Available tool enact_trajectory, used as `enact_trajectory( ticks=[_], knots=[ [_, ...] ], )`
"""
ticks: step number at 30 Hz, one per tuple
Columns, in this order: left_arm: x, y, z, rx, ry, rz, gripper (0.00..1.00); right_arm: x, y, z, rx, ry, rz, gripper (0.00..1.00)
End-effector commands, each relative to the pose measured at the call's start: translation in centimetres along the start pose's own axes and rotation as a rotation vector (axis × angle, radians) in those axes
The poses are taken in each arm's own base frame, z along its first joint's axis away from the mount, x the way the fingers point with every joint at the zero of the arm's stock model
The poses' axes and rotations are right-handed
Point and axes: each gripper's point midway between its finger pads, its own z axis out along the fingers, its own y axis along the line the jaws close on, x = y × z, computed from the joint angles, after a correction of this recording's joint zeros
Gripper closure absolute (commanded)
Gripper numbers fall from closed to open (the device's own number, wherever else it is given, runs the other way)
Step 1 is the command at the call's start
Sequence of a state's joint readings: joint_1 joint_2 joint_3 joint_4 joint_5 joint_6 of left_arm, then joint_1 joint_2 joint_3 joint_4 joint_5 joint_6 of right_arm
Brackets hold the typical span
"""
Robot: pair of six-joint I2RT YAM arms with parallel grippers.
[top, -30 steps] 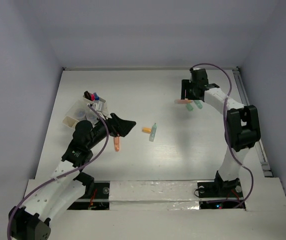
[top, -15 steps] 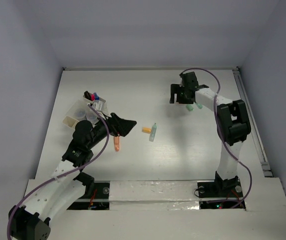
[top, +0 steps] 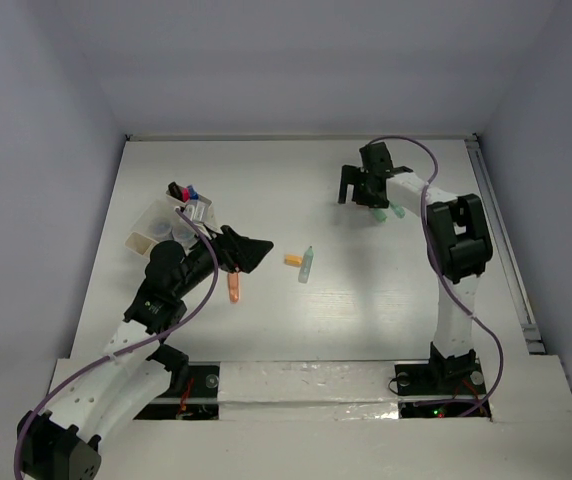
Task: Sort the stationery into containers
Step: Pick up the pen from the center of the board.
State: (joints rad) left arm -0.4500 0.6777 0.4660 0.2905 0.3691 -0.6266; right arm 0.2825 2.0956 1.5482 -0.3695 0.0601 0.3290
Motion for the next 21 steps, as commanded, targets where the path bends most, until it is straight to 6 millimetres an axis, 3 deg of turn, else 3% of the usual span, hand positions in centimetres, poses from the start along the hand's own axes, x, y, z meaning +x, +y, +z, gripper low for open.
enact_trajectory(
  ticks=[1,12,17,21],
  knots=[
    [-0.4,-0.9,0.0,0.05,-0.024,0.02,0.03,-2.3,0.1,-0.1,0.008,-0.045,0.043,0.0],
    [-0.5,-1.0,0.0,0.049,-0.026,0.022,0.03,-4.2,-0.8,1.9,0.089,-0.064,0.002,0.05],
    [-0.8,-1.0,-0.1,0.04,-0.034,0.025,0.02,-3.2,-1.8,3.0,0.139,-0.019,-0.032,0.22],
    [-1.0,-1.0,-0.2,0.037,-0.038,0.028,0.02,-2.5,-1.7,2.8,0.121,0.007,-0.059,0.24]
  ],
)
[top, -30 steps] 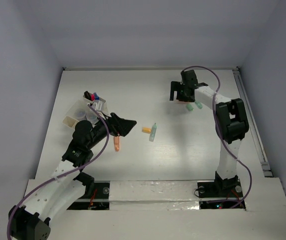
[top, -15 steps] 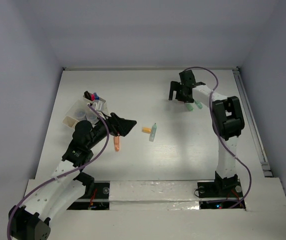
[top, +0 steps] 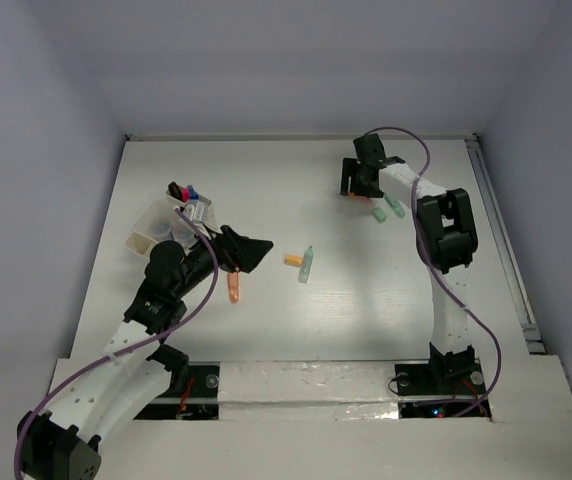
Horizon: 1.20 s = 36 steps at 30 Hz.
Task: Sort the stationery into containers
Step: Pick up the pen from the center of the board.
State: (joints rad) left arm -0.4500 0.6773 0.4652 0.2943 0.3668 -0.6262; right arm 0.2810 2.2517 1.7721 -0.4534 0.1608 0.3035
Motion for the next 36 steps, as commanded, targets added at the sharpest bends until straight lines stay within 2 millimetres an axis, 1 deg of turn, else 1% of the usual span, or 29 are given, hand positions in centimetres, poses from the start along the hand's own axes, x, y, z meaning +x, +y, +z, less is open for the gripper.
enact_trajectory(
  ticks=[1,2,4,5,6,8,9,10,11,12,13,14,15,16,17,19,22,24,28,31,32,33,35,36],
  knots=[
    [-0.9,-1.0,-0.2,0.034,-0.033,0.025,0.03,0.3,-0.8,-0.1,0.015,0.026,-0.042,0.24],
    [-0.9,-1.0,-0.2,0.034,-0.035,0.027,0.03,0.5,-0.9,-0.4,0.013,0.03,-0.051,0.21],
    [-1.0,-1.0,-0.3,0.03,-0.038,0.027,0.02,0.6,-0.8,-0.7,-0.003,0.027,-0.069,0.19],
    [-1.1,-1.0,-0.3,0.03,-0.042,0.03,0.03,1.0,-0.8,-0.8,-0.013,0.036,-0.078,0.17],
    [-1.0,-1.0,-0.3,0.029,-0.039,0.029,0.02,0.7,-0.6,-1.3,-0.028,0.028,-0.089,0.17],
    [-1.2,-1.0,-0.3,0.029,-0.043,0.03,0.03,0.9,-0.2,-1.4,-0.055,0.037,-0.106,0.18],
    [-1.1,-1.0,-0.3,0.028,-0.042,0.031,0.03,0.5,-0.1,-1.5,-0.061,0.033,-0.122,0.19],
    [-1.2,-1.0,-0.3,0.025,-0.044,0.031,0.03,1.0,-0.2,-1.4,-0.056,0.058,-0.13,0.21],
    [-1.2,-1.0,-0.4,0.024,-0.045,0.031,0.03,1.1,-0.3,-1.2,-0.052,0.066,-0.137,0.24],
    [-1.4,-1.1,-0.4,0.025,-0.048,0.033,0.03,0.7,-0.2,-1.3,-0.054,0.06,-0.149,0.31],
    [-1.5,-1.1,-0.4,0.022,-0.052,0.033,0.03,1.2,-0.3,-1.0,-0.049,0.081,-0.155,0.37],
    [-1.5,-1.0,-0.5,0.019,-0.053,0.034,0.03,1.2,-0.4,-0.9,-0.046,0.086,-0.16,0.43],
    [-1.5,-1.1,-0.5,0.02,-0.054,0.035,0.02,1.4,0.0,-0.9,-0.047,0.092,-0.176,0.43],
    [-1.6,-1.1,-0.5,0.019,-0.056,0.037,0.03,1.1,-0.1,-0.9,-0.035,0.089,-0.181,0.43],
    [-1.8,-1.2,-0.5,0.019,-0.059,0.039,0.02,1.0,-0.4,-0.7,-0.021,0.089,-0.19,0.48],
    [-1.9,-1.2,-0.5,0.017,-0.061,0.039,0.02,1.0,-0.5,-0.6,-0.013,0.092,-0.202,0.48],
    [-1.9,-1.2,-0.5,0.016,-0.063,0.039,0.03,1.2,-0.7,-0.1,-0.006,0.106,-0.22,0.44],
    [-1.9,-1.1,-0.5,0.013,-0.061,0.038,0.03,1.2,-0.6,0.3,-0.007,0.107,-0.227,0.39],
    [-1.7,-1.1,-0.5,0.013,-0.054,0.035,0.03,1.1,-0.7,0.8,0.002,0.105,-0.229,0.41],
    [-1.6,-1.1,-0.5,0.012,-0.052,0.031,0.03,1.1,-0.7,1.2,0.004,0.1,-0.223,0.54],
    [-1.5,-1.0,-0.5,0.012,-0.05,0.029,0.04,1.1,-0.6,1.2,0.004,0.099,-0.221,0.72],
    [-1.5,-1.0,-0.5,0.013,-0.046,0.027,0.04,1.2,-0.7,1.2,0.006,0.101,-0.211,0.78],
    [-1.1,-1.0,-0.3,0.021,-0.032,0.022,0.05,0.3,-0.5,0.8,0.005,0.063,-0.195,0.94],
    [-1.1,-1.1,-0.2,0.031,-0.032,0.017,0.05,-0.2,-0.2,0.4,-0.006,0.042,-0.18,0.96]
  ],
)
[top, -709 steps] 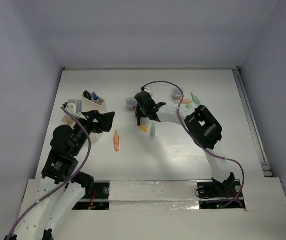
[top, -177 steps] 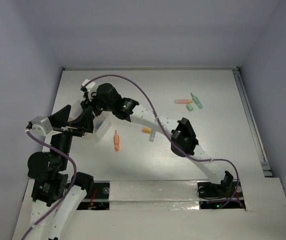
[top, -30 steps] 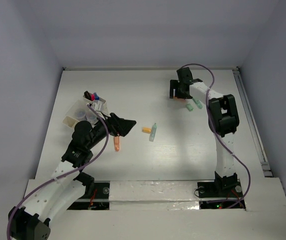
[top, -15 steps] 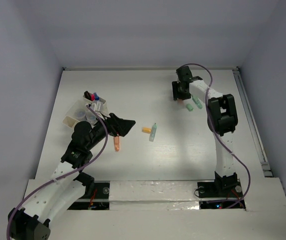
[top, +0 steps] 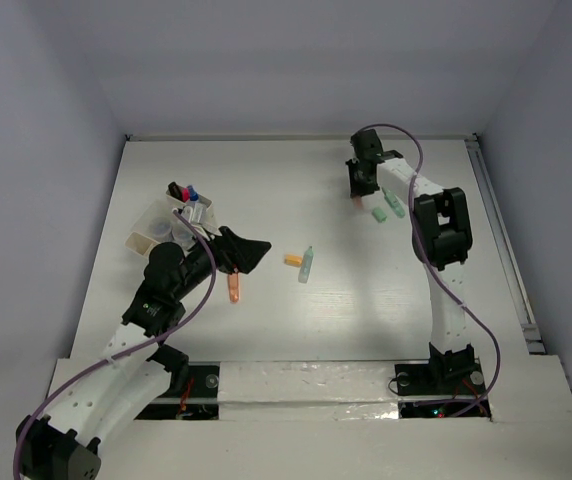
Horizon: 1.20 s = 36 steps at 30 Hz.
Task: Sort the stationery into containers
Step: Pick up the pen from the center of the board.
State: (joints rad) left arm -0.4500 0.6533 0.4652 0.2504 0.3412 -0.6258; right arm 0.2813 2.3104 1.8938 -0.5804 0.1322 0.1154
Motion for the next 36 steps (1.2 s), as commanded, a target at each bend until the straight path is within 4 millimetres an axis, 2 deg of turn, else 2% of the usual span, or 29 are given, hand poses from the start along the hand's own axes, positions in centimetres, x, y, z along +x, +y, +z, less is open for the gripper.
enact_trajectory(
  ticks=[1,2,4,5,6,7,8,9,10,11,12,13,14,15,17,18,22,26,31,34,36],
  knots=[
    [-0.9,-1.6,0.2,0.069,-0.021,0.017,0.05,-0.6,0.3,0.1,-0.013,-0.061,0.03,0.96],
    [-0.6,-1.7,0.3,0.081,-0.009,0.012,0.05,-2.8,0.5,-2.4,-0.038,-0.141,0.043,0.97],
    [0.0,-1.7,0.8,0.096,0.005,-0.007,0.06,-3.7,3.0,-4.7,-0.111,-0.226,0.051,0.97],
    [0.4,-2.0,1.2,0.111,0.016,-0.009,0.06,-5.6,3.7,-8.1,-0.147,-0.307,0.065,0.97],
    [0.4,-1.8,1.5,0.108,0.016,-0.014,0.07,-6.2,4.9,-9.8,-0.187,-0.343,0.085,0.96],
    [0.6,-2.3,1.7,0.121,0.022,-0.02,0.08,-6.8,7.7,-11.9,-0.252,-0.398,0.071,0.96],
    [0.7,-2.2,2.3,0.119,0.022,-0.022,0.09,-5.7,8.9,-12.7,-0.278,-0.404,0.07,0.96],
    [1.2,-2.6,2.7,0.126,0.035,-0.023,0.1,-6.5,10.2,-15.8,-0.323,-0.462,0.081,0.96],
    [0.9,-3.0,3.1,0.131,0.029,-0.017,0.11,-6.3,11.6,-17.2,-0.356,-0.483,0.079,0.95],
    [0.8,-2.8,3.5,0.113,0.019,-0.004,0.12,-5.8,14.1,-18.7,-0.403,-0.508,0.064,0.95],
    [1.1,-2.3,4.2,0.088,0.031,-0.002,0.14,-4.7,15.0,-19.2,-0.422,-0.502,0.058,0.95],
    [1.4,-2.5,4.6,0.088,0.039,0.005,0.15,-5.1,15.9,-21.2,-0.463,-0.541,0.077,0.95],
    [1.2,-2.0,5.2,0.063,0.035,0.012,0.18,-4.8,16.7,-22.2,-0.488,-0.554,0.087,0.95],
    [1.4,-2.0,5.6,0.056,0.04,0.027,0.19,-3.3,18.2,-22.5,-0.52,-0.539,0.075,0.94],
    [0.9,-1.8,6.3,0.03,0.024,0.041,0.23,-3.4,19.6,-25.2,-0.594,-0.58,0.106,0.94],
    [1.0,-1.3,6.7,0.011,0.028,0.046,0.24,-2.3,20.9,-25.8,-0.629,-0.568,0.103,0.94],
    [0.6,-1.5,7.1,0.004,0.0,0.052,0.28,-1.7,22.5,-28.4,-0.682,-0.602,0.083,0.93],
    [0.0,-0.7,6.8,-0.043,-0.051,0.064,0.32,-1.2,22.7,-29.0,-0.697,-0.598,0.082,0.93],
    [-0.7,-0.2,7.3,-0.067,-0.082,0.093,0.35,-0.4,23.6,-30.0,-0.751,-0.591,0.09,0.93],
    [-0.9,-0.3,7.7,-0.061,-0.087,0.103,0.39,0.4,24.1,-30.5,-0.806,-0.57,0.101,0.93],
    [-1.3,-0.3,7.8,-0.068,-0.105,0.107,0.45,0.7,24.2,-31.0,-0.832,-0.568,0.104,0.93]
  ],
)
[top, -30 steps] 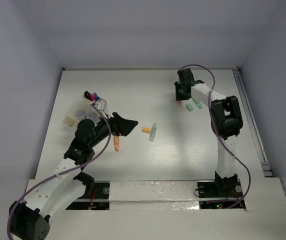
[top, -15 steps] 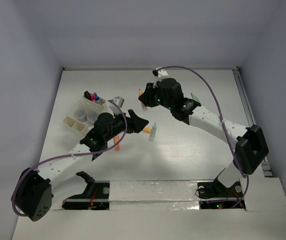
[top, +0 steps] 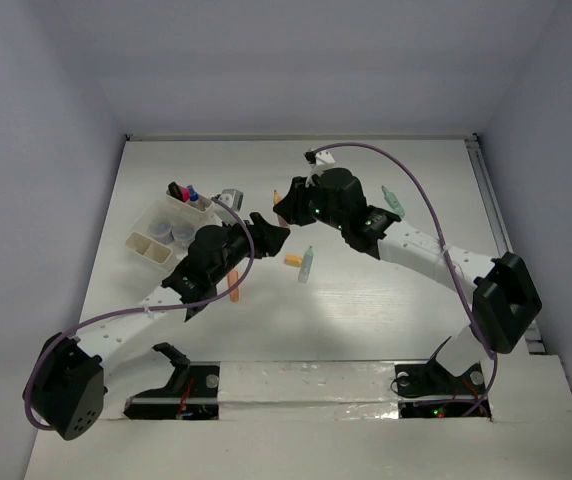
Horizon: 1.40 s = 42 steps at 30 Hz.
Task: Sort the stationery into containers
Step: Pick up the pen from the center of the board, then close the pen cap on the pen.
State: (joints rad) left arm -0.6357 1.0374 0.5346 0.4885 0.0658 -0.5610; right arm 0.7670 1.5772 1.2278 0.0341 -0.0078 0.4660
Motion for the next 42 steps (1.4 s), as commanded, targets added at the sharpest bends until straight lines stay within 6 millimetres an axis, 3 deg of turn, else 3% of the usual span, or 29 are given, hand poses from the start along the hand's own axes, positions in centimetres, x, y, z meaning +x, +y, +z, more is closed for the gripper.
enact_trajectory(
  ticks=[1,8,13,16,18,19,20,22,23,27,31,35,38,39,40,41,42],
  knots=[
    [-3.7,-2.0,0.5,0.046,-0.12,0.031,0.46,-3.0,3.2,-1.9,-0.12,-0.097,0.038,0.93],
    [-3.7,-2.8,1.0,0.086,-0.111,0.041,0.58,-2.3,4.4,-2.3,-0.174,-0.075,0.049,0.92],
    [-3.5,-3.4,1.3,0.12,-0.1,0.038,0.61,-1.8,4.6,-2.1,-0.188,-0.059,0.06,0.92],
    [-3.4,-3.4,1.2,0.124,-0.101,0.037,0.73,-1.6,4.6,-2.1,-0.193,-0.054,0.062,0.92],
    [-3.4,-3.4,1.3,0.124,-0.101,0.038,0.88,-1.4,4.6,-2.1,-0.193,-0.05,0.066,0.92],
    [-3.4,-3.4,1.3,0.123,-0.1,0.04,0.88,-1.3,4.5,-2.0,-0.191,-0.048,0.066,0.92],
    [-3.4,-3.4,1.3,0.123,-0.1,0.04,1.0,-1.3,4.6,-2.0,-0.195,-0.045,0.065,0.92],
    [-3.5,-3.2,1.1,0.11,-0.107,0.036,1.0,-1.1,4.5,-2.0,-0.192,-0.04,0.064,0.89],
    [-3.3,-2.9,0.8,0.106,-0.106,0.035,1.0,-1.1,4.4,-2.2,-0.19,-0.04,0.061,0.87],
    [-2.9,-2.2,-0.6,0.089,-0.115,0.04,1.0,-1.1,4.3,-2.9,-0.183,-0.028,0.038,0.5],
    [-1.6,-0.8,-2.0,0.049,-0.105,0.033,1.0,-1.3,4.2,-4.3,-0.171,-0.024,-0.005,0.33],
    [-1.4,0.7,-3.4,-0.011,-0.132,0.034,1.0,-0.1,3.4,-5.8,-0.152,0.009,-0.021,0.35],
    [-2.0,1.1,-4.4,-0.034,-0.155,0.054,1.0,3.2,1.8,-6.1,-0.121,0.09,-0.007,0.57],
    [-2.5,0.9,-4.9,-0.029,-0.173,0.067,1.0,4.2,1.2,-6.0,-0.106,0.115,-0.002,0.69],
    [-2.6,0.9,-5.1,-0.026,-0.183,0.072,1.0,6.3,0.2,-5.6,-0.08,0.166,0.006,0.71],
    [-2.1,1.2,-5.2,-0.026,-0.181,0.08,1.0,7.4,-0.1,-5.5,-0.079,0.198,0.015,0.63],
    [-2.8,0.7,-5.6,0.003,-0.219,0.09,1.0,8.3,-0.5,-5.3,-0.07,0.223,0.019,0.58]
  ],
)
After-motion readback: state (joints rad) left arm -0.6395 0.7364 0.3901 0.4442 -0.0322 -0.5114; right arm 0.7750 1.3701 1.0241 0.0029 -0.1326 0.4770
